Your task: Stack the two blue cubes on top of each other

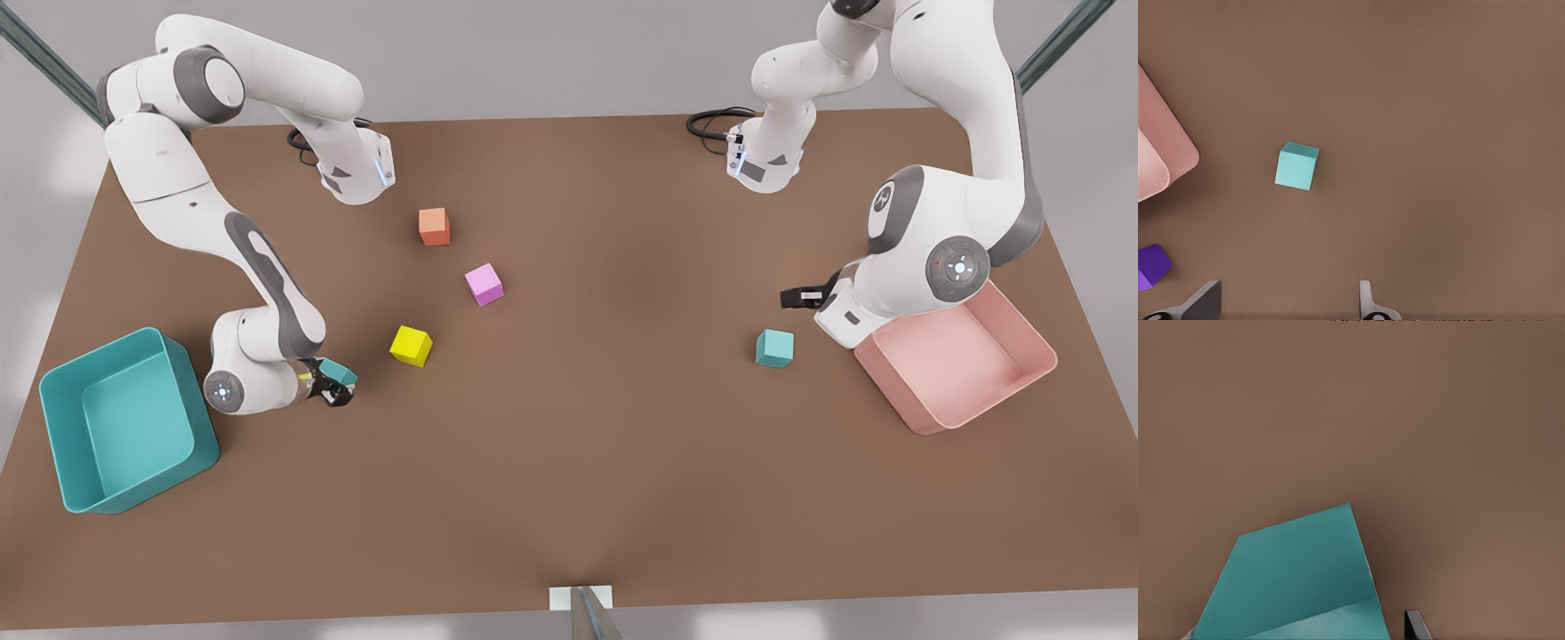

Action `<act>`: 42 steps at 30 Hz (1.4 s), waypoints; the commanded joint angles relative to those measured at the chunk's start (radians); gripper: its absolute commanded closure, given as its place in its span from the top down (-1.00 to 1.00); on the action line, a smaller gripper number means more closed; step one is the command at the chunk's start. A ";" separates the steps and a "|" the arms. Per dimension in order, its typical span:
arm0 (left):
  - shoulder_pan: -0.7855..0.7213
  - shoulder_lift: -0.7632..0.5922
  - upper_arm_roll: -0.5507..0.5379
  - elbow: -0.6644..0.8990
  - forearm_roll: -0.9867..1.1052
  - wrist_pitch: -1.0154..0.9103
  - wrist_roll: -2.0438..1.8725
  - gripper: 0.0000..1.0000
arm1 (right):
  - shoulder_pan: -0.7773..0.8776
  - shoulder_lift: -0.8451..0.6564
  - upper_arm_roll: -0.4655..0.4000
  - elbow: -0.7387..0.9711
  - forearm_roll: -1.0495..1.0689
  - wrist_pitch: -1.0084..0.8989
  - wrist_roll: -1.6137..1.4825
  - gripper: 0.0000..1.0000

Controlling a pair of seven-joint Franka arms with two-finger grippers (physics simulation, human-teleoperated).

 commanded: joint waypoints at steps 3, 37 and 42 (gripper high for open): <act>0.000 -0.001 -0.001 0.000 0.001 -0.001 -0.002 1.00 | 0.000 0.006 0.000 0.002 -0.012 -0.007 -0.079 0.89; -0.212 0.149 0.288 -0.432 0.102 0.611 0.363 1.00 | 0.770 0.344 -0.020 0.657 0.185 0.230 0.505 0.99; -0.206 0.172 0.288 -0.432 0.053 0.631 0.431 1.00 | 0.517 0.172 0.144 0.629 0.180 -0.184 0.377 0.98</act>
